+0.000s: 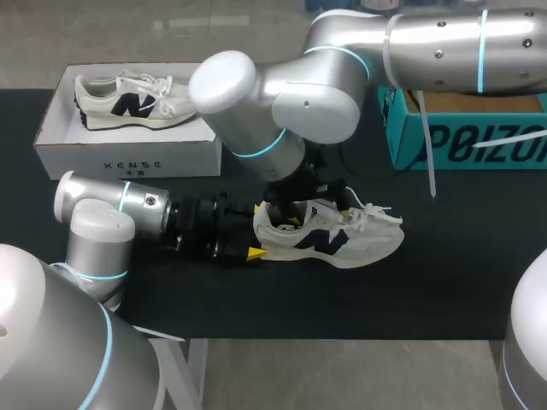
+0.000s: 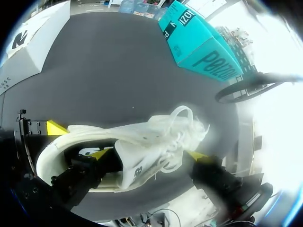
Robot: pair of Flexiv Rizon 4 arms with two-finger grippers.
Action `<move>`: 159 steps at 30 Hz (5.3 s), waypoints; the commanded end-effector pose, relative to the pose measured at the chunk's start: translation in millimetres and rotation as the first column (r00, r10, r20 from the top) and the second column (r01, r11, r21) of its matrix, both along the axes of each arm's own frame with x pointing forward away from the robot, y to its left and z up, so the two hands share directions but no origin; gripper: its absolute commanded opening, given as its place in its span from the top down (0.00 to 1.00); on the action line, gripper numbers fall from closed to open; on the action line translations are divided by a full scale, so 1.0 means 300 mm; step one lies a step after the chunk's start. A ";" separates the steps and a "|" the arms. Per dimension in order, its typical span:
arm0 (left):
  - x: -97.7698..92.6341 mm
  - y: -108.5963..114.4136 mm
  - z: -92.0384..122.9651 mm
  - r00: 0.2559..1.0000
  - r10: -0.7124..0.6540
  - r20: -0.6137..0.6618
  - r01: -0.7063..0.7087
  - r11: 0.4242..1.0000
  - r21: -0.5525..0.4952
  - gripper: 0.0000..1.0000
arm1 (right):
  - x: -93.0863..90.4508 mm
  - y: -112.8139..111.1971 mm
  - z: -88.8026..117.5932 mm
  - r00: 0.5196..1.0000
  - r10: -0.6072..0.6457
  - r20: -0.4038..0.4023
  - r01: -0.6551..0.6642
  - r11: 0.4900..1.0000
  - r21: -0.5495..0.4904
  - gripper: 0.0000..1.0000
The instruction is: Take the shoe out of the shoebox, open the shoe tongue, remove and reinsert the insole, then place the shoe into the shoebox
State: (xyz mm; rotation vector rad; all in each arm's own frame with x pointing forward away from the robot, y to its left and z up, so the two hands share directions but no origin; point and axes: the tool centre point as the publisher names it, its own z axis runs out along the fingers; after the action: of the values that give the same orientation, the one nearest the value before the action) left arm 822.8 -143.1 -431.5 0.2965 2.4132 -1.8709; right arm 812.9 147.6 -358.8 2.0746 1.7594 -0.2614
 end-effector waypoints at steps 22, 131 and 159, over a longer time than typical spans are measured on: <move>-0.005 0.000 -0.008 1.000 0.002 0.002 -0.002 1.000 0.000 1.00 | 0.042 -0.164 0.029 0.993 -0.111 0.041 0.107 0.991 0.086 1.00; -0.005 0.000 -0.008 1.000 0.002 0.002 -0.002 1.000 0.000 1.00 | -0.391 0.097 0.420 -0.078 0.988 -0.132 -0.888 -0.009 0.460 1.00; -0.005 0.000 -0.008 1.000 0.002 0.002 -0.002 1.000 0.000 1.00 | -0.123 0.049 0.228 -0.026 0.996 -0.088 -0.871 0.021 0.491 1.00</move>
State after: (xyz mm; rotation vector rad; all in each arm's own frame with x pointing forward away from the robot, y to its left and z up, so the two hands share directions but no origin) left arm 822.5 -143.3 -431.4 0.2962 2.4132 -1.8707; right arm 768.3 161.0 -280.5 0.2783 3.1953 0.0266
